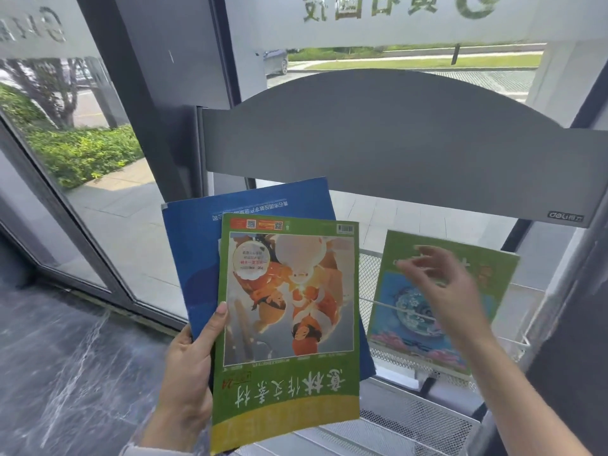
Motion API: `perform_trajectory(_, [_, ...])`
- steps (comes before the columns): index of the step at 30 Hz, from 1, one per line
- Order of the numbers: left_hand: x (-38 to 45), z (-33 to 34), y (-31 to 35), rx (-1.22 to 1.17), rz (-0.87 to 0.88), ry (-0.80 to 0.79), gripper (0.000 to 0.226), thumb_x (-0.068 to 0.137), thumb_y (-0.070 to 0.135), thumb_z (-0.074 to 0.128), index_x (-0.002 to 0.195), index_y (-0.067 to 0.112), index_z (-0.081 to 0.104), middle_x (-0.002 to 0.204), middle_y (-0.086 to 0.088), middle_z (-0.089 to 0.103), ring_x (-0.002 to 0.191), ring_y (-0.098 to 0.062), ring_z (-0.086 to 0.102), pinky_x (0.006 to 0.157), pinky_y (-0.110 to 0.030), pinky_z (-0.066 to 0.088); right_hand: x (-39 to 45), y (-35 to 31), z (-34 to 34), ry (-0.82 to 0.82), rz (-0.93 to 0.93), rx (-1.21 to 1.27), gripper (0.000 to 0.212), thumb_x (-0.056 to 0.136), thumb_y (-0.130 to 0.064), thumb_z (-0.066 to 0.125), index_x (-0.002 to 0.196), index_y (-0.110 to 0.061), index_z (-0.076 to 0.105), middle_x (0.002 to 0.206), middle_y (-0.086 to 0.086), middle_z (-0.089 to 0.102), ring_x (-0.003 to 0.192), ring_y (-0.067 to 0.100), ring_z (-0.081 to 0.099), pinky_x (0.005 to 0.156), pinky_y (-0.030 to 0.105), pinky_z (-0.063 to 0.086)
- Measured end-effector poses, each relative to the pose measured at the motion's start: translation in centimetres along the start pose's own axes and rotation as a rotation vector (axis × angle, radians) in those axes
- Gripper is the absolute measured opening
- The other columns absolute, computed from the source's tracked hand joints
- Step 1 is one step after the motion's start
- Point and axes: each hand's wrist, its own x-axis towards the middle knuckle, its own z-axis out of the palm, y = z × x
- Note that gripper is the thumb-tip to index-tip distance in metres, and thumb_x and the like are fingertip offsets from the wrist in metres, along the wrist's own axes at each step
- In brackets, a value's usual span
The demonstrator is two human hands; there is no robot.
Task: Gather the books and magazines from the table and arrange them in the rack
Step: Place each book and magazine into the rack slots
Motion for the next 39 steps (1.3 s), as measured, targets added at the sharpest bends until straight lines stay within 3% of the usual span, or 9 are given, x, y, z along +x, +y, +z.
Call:
perform_trajectory(2, [0.2,-0.5,0.5,0.002,-0.023,-0.058,0.014,0.074,0.019,0.061,0.084,0.012,0.067,0.066,-0.005,0.075,0.051,-0.020,0.068,0.044,-0.037,0.057,-0.2,-1.9,3.0,-0.177,0.056,0.062,0.030,0.076,-0.034,0.067,0.104,-0.028,0.057,0.089,-0.014,0.064,0.082,-0.004,0.059,0.059,0.012,0.043])
perform_trajectory(5, [0.8,-1.9,1.3,0.022,-0.063,-0.109,0.023,0.067,0.022,0.063,0.087,0.010,0.067,0.070,-0.008,0.075,0.052,-0.023,0.068,0.044,-0.037,0.056,-0.6,-3.1,5.1,-0.225,0.070,0.178,0.005,0.078,-0.022,0.069,0.082,-0.023,0.068,0.068,-0.014,0.072,0.063,-0.007,0.064,0.052,0.004,0.043])
perform_trajectory(11, [4.3,-7.7,3.3,0.059,-0.083,-0.175,0.030,0.058,0.035,0.069,0.076,0.011,0.071,0.071,-0.009,0.075,0.058,-0.025,0.070,0.050,-0.035,0.058,-3.4,-3.7,10.3,-0.164,0.137,0.180,0.014,0.086,-0.023,0.060,0.090,-0.010,0.059,0.059,-0.004,0.067,0.036,-0.003,0.051,0.038,0.008,0.036])
perform_trajectory(15, [7.6,-13.3,5.2,0.068,-0.046,-0.156,0.016,0.067,0.026,0.065,0.073,0.012,0.072,0.071,-0.005,0.075,0.060,-0.020,0.070,0.051,-0.032,0.057,-5.3,-3.3,15.0,-0.145,0.107,0.057,0.005,0.089,-0.029,0.053,0.091,-0.025,0.054,0.086,0.002,0.073,0.061,0.004,0.069,0.049,0.012,0.045])
perform_trajectory(21, [12.4,-20.4,4.1,0.197,0.020,-0.041,0.027,0.058,0.041,0.070,0.077,0.023,0.073,0.076,0.004,0.076,0.066,-0.015,0.071,0.053,-0.030,0.056,-6.4,-0.7,19.7,-0.041,0.044,0.010,0.010,0.084,-0.034,0.053,0.089,-0.043,0.053,0.079,-0.018,0.074,0.069,0.005,0.070,0.061,0.026,0.050])
perform_trajectory(26, [15.2,-24.3,0.5,0.253,0.082,0.068,0.067,0.029,0.070,0.077,0.080,0.027,0.073,0.081,0.009,0.076,0.093,-0.028,0.067,0.087,-0.047,0.050,-6.0,3.7,22.6,0.082,-0.026,-0.029,0.018,0.090,-0.020,0.050,0.083,-0.037,0.049,0.066,-0.036,0.065,0.059,-0.012,0.062,0.046,0.006,0.043])
perform_trajectory(30, [17.3,-27.5,-3.1,0.299,0.116,0.124,0.071,0.027,0.074,0.074,0.081,0.028,0.073,0.078,0.012,0.075,0.097,-0.029,0.065,0.095,-0.054,0.044,-6.0,7.8,25.1,0.152,-0.036,-0.004,0.021,0.091,-0.020,0.049,0.079,-0.037,0.046,0.062,-0.021,0.068,0.055,-0.011,0.059,0.046,0.004,0.042])
perform_trajectory(35, [19.1,-30.4,-5.9,0.337,0.137,0.181,0.056,0.032,0.075,0.070,0.074,0.039,0.072,0.065,0.021,0.071,0.082,-0.020,0.064,0.087,-0.048,0.049,-6.0,11.2,27.5,0.193,-0.082,0.007,0.021,0.091,-0.018,0.049,0.079,-0.034,0.045,0.062,-0.034,0.064,0.050,-0.011,0.057,0.045,0.004,0.041])
perform_trajectory(39, [20.2,-31.8,-6.7,0.348,0.150,0.182,0.030,0.071,0.049,0.066,0.079,0.020,0.067,0.045,0.022,0.059,0.044,0.006,0.051,0.052,-0.010,0.044,-5.4,12.7,29.8,0.167,-0.095,-0.011,0.022,0.091,-0.022,0.050,0.081,-0.041,0.048,0.069,-0.033,0.066,0.053,-0.012,0.057,0.046,0.004,0.040])
